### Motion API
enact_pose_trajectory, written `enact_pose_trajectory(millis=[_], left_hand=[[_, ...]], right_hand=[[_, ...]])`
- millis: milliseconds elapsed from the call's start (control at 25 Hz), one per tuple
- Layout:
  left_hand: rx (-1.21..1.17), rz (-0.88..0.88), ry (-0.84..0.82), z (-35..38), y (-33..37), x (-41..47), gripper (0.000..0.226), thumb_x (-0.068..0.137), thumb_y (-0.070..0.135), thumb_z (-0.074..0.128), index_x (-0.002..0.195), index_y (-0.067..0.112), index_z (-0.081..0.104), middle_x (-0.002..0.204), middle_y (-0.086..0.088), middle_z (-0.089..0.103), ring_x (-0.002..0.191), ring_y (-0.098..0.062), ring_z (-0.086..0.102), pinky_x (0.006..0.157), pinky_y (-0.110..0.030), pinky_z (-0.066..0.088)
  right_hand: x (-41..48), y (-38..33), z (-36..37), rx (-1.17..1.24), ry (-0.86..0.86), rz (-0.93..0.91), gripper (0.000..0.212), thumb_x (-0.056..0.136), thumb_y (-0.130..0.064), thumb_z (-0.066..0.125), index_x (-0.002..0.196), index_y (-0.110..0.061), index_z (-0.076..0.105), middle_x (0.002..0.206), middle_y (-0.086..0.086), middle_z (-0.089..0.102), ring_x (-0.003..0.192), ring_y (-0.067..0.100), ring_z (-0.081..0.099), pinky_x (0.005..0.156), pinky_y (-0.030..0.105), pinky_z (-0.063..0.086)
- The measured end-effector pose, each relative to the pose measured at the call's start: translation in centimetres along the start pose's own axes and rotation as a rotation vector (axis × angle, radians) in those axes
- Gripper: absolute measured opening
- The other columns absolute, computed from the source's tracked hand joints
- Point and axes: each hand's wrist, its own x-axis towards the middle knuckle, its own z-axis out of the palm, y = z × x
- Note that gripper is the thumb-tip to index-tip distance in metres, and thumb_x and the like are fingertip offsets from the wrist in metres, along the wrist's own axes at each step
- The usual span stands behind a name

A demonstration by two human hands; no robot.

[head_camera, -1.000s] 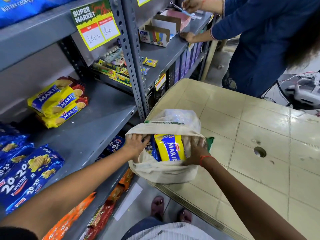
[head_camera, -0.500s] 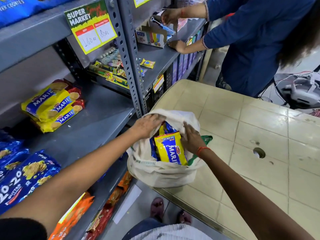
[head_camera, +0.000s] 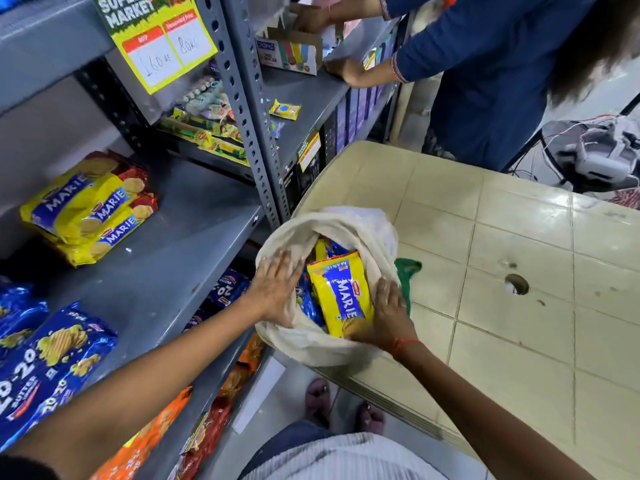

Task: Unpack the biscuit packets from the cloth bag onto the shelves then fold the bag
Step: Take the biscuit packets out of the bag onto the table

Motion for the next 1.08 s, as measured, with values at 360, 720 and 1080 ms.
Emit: enact_pose_trajectory(millis=[360,720,1080], left_hand=[[-0.456,0.021,0.174,-2.3,2.0,-0.2,0.103,0.066,0.053,0.071,0.147,0.013,0.020,0.150,-0.011,0.028,0.138,-0.029,0.025,0.113,-0.042,0.029],[-1.378,-0.072,0.288,-4.5,1.9,2.3,0.076,0.084,-0.007,0.053,0.147,0.017,0.019,0.133,-0.006,0.047,0.110,-0.012,0.049,0.077,-0.029,0.051],[-0.926,-0.281,0.194,-10.5,2.5,4.2,0.045,0.086,0.008,0.053,0.129,0.003,0.044,0.125,-0.013,0.053,0.112,-0.029,0.054,0.086,-0.036,0.046]], right_hand=[[-0.9,-0.6,-0.2,-0.043,0.252,-0.097,0.110,0.058,-0.065,0.071,0.143,-0.009,0.028,0.142,0.017,0.039,0.130,0.033,0.037,0.107,0.043,0.036],[0.6,-2.1,-1.8,0.443,0.026,-0.016,0.056,0.078,-0.035,0.072,0.125,-0.011,0.054,0.124,0.009,0.064,0.108,0.025,0.061,0.078,0.023,0.041],[1.1,-1.7,-2.2,0.368,0.024,0.029,0.056,0.079,-0.045,0.067,0.121,-0.010,0.055,0.121,0.013,0.065,0.106,0.029,0.061,0.082,0.032,0.047]])
